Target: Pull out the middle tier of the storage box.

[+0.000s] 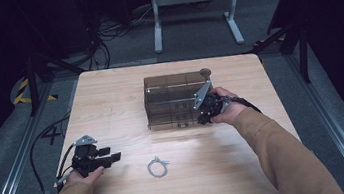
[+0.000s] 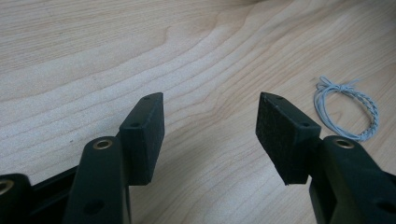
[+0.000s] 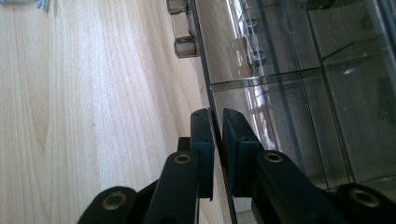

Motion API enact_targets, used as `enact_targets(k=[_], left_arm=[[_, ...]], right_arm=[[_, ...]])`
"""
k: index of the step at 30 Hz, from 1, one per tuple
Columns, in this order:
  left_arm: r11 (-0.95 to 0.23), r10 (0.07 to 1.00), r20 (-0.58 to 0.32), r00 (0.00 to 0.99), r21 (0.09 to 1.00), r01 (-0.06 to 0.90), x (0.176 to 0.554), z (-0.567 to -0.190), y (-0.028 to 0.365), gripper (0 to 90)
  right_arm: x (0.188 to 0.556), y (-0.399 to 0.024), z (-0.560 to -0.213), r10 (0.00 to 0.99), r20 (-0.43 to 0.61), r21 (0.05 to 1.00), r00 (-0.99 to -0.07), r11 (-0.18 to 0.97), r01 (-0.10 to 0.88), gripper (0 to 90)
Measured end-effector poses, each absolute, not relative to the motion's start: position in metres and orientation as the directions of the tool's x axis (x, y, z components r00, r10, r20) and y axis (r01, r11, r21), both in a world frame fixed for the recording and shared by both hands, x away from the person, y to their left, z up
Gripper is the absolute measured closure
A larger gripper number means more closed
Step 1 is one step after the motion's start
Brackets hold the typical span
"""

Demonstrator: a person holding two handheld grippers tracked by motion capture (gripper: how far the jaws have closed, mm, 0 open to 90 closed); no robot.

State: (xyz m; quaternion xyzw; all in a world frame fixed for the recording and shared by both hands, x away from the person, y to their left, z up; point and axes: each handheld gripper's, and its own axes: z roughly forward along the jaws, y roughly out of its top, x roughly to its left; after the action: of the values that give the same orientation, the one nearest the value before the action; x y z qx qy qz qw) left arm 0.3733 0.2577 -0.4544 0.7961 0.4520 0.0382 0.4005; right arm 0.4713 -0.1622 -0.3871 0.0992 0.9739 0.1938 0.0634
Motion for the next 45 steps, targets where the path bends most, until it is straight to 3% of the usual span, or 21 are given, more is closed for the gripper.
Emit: enact_targets(k=[17,45], left_arm=[[-0.273,0.750,-0.300,0.590,0.671,0.689,0.373,-0.455,0.258,43.1],[-0.277,0.751,-0.296,0.590,0.671,0.688,0.374,-0.455,0.256,43.1]], right_arm=[[0.459,-0.160,-0.387,0.141,-0.085,0.385,-0.986,0.918,0.098,86.2],[0.447,-0.163,-0.392,0.114,-0.078,0.365,-0.990,0.928,0.079,87.0]])
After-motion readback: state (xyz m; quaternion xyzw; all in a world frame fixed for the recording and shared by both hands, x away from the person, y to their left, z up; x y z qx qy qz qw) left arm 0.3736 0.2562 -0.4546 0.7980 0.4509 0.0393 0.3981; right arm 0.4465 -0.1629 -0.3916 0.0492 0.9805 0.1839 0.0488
